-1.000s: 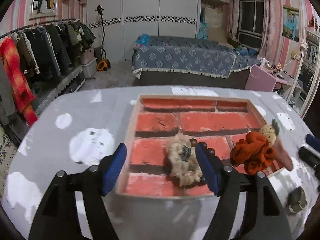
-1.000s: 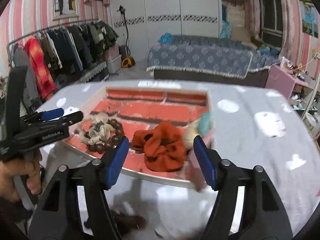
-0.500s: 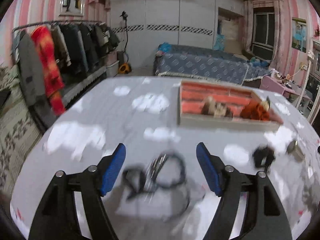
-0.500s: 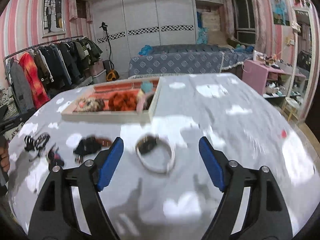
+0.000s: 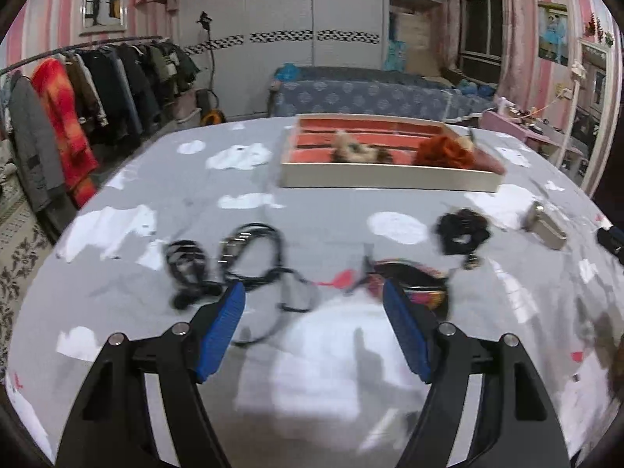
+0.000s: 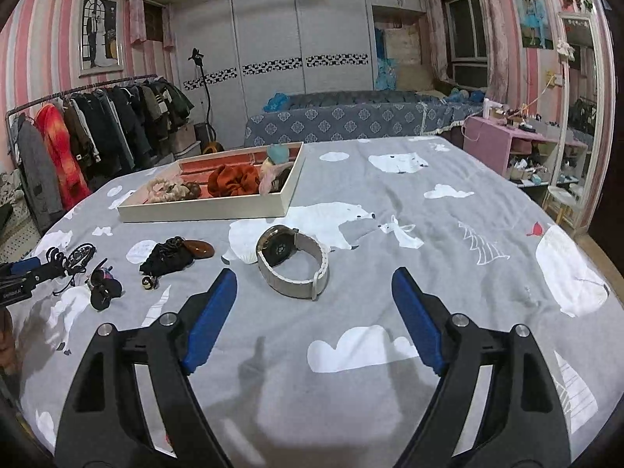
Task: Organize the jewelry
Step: 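Move both tools back toward the watch and the rainbow claw clip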
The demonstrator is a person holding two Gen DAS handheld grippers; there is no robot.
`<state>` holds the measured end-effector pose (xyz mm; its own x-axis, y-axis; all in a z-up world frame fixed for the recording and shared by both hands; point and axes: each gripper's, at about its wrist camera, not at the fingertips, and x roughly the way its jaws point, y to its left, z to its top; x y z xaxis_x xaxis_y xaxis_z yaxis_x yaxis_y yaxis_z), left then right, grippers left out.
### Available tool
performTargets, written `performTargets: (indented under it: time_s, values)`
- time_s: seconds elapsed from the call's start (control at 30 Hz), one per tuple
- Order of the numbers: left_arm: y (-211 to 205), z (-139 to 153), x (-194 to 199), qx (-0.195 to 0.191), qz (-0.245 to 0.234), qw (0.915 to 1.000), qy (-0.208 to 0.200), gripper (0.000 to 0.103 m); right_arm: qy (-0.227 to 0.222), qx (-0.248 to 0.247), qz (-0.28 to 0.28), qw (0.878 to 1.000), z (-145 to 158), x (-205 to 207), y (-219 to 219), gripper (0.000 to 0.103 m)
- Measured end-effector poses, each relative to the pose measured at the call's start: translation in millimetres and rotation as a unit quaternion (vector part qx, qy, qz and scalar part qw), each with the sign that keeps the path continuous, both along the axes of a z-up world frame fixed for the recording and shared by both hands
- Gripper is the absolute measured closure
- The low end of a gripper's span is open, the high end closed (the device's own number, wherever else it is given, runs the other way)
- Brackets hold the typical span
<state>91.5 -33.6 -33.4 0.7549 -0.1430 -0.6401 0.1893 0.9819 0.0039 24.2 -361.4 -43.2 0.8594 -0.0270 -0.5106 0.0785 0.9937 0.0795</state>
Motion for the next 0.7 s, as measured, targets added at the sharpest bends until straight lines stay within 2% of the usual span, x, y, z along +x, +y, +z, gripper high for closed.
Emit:
performTargets:
  time_s: [0.1,0.2,0.53,0.7]
  values:
    - [-22.7,-5.0,-1.9,-0.008,-0.036,0.9992,0.016,0.029,0.001,-0.013,-0.004,1.000,0.8,0.5,3.9,0.019]
    - [-39.6,-11.2,-4.0,-0.003,-0.049,0.9985,0.023,0.028,0.001,-0.015,-0.006,1.000,0.6,0.5,4.2,0.019]
    - [-60.7,-24.0,4.9,0.005,-0.066,0.9970,0.039,0.021,0.015,0.000,0.004,1.000,-3.5,5.0,1.6,0.017]
    - [-58.0,-20.9,17.3,0.035,-0.060,0.9973,0.024,0.016,0.027,0.016,0.010,0.999,-6.4,8.8,1.7,0.017]
